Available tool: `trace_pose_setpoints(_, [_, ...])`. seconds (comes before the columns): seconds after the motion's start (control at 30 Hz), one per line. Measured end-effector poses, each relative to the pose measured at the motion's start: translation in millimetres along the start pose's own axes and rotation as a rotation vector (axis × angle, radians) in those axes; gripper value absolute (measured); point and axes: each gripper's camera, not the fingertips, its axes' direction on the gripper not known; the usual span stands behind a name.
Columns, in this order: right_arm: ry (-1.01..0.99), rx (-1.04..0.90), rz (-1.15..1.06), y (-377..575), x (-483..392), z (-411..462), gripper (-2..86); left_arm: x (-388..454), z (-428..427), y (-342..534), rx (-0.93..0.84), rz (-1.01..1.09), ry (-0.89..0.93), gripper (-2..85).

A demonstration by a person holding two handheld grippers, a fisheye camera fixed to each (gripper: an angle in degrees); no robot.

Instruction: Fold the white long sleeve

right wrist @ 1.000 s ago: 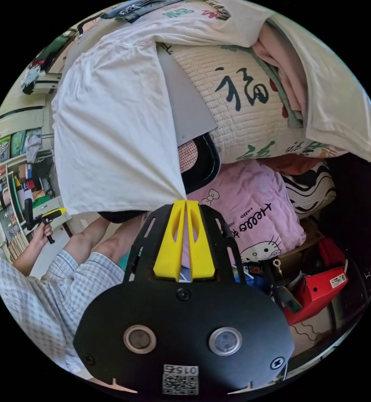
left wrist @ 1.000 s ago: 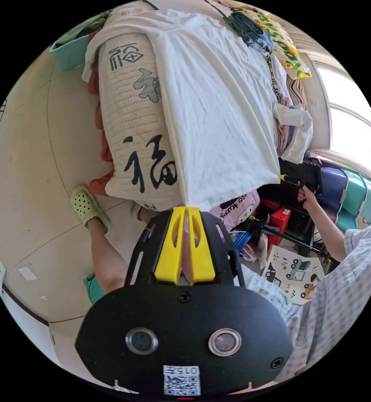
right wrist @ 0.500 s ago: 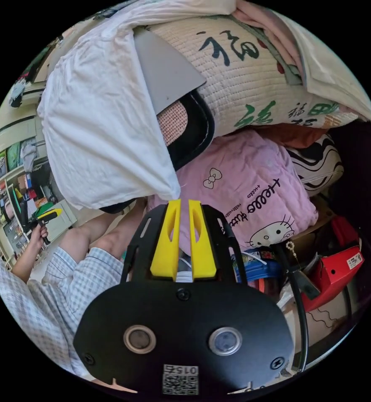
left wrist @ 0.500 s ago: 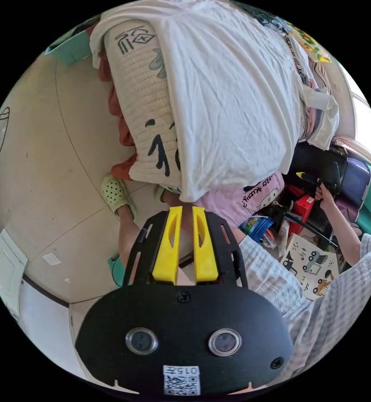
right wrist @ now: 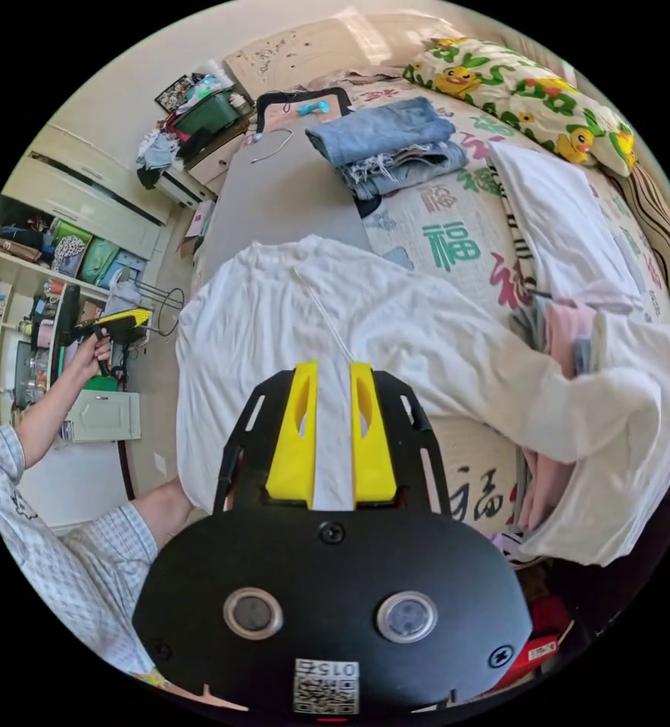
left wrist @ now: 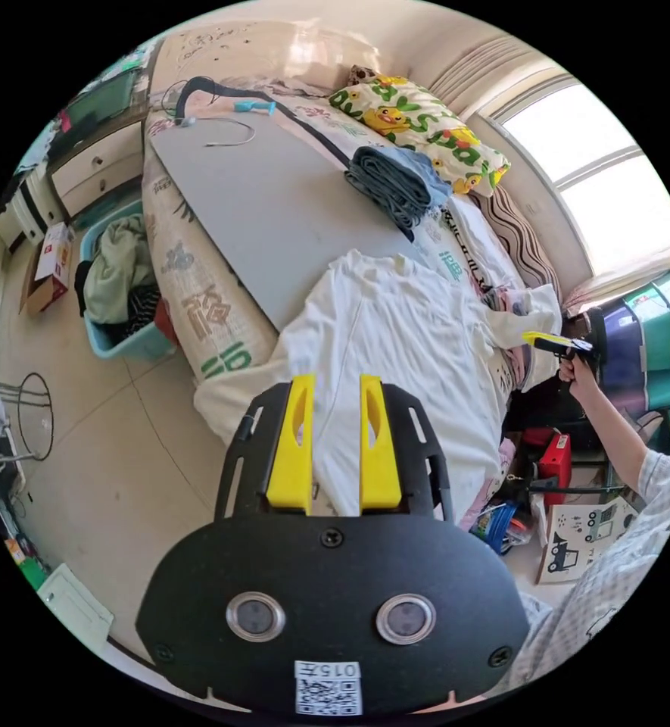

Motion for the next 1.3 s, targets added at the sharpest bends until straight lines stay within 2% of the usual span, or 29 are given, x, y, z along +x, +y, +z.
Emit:
trace_pose_setpoints(0.2, [0.031, -0.059, 0.060, -105.9, -16.6, 98.8, 6.6, -21.8, 90.9, -93.4, -0.104, 0.061, 0.040, 8.0])
trace_pose_setpoints(0.3, [0.096, -0.127, 0.065, -143.6, -18.3, 149.6, 6.1, -31.9, 131.8, -113.2, -0.194, 0.113, 0.023, 5.5])
trace_pose_setpoints(0.43, [0.260, -0.228, 0.047, -180.8, -25.0, 206.8, 1.6, -47.0, 143.4, -127.3, -0.209, 0.185, 0.089, 1.7])
trace_pose_setpoints(0.47, [0.286, -0.190, 0.033, -188.0, -29.2, 211.3, 0.5, -52.4, 143.2, -132.0, -0.207, 0.205, 0.098, 1.0])
trace_pose_setpoints(0.57, [0.325, -0.171, 0.036, -206.8, -31.6, 225.9, -0.3, -66.8, 138.3, -146.3, -0.180, 0.232, 0.051, 0.2])
trace_pose_setpoints(0.73, [0.301, -0.197, 0.065, -235.3, -21.2, 241.0, -0.6, -90.4, 140.3, -166.5, -0.161, 0.233, 0.084, 0.5])
trace_pose_setpoints(0.83, [0.266, -0.226, 0.072, -234.4, -14.0, 244.1, -0.6, -97.5, 139.1, -165.3, -0.169, 0.243, 0.133, 1.6])
trace_pose_setpoints(0.9, [0.223, -0.163, 0.098, -221.8, -14.4, 232.3, -0.3, -112.8, 118.5, -150.0, -0.124, 0.227, 0.201, 4.8])
trace_pose_setpoints(0.97, [0.132, -0.065, 0.067, -193.5, -27.4, 208.4, 0.0, -132.4, 99.0, -128.5, -0.110, 0.208, 0.211, 7.3])
trace_pose_setpoints(1.03, [0.117, -0.051, 0.055, -167.1, -38.1, 197.5, 0.2, -155.1, 85.3, -100.2, -0.131, 0.184, 0.192, 8.8])
trace_pose_setpoints(1.1, [0.080, -0.076, 0.065, -138.7, -44.8, 195.9, 0.5, -178.0, 82.7, -61.9, -0.195, 0.181, 0.187, 9.4])
trace_pose_setpoints(1.23, [0.054, -0.253, 0.102, -83.1, -56.1, 231.8, 1.4, -189.8, 108.2, -34.8, -0.296, 0.218, 0.201, 8.3])
trace_pose_setpoints(1.3, [0.057, -0.315, 0.135, -71.7, -56.2, 251.0, 1.9, -181.6, 114.1, -29.2, -0.333, 0.280, 0.159, 3.2])
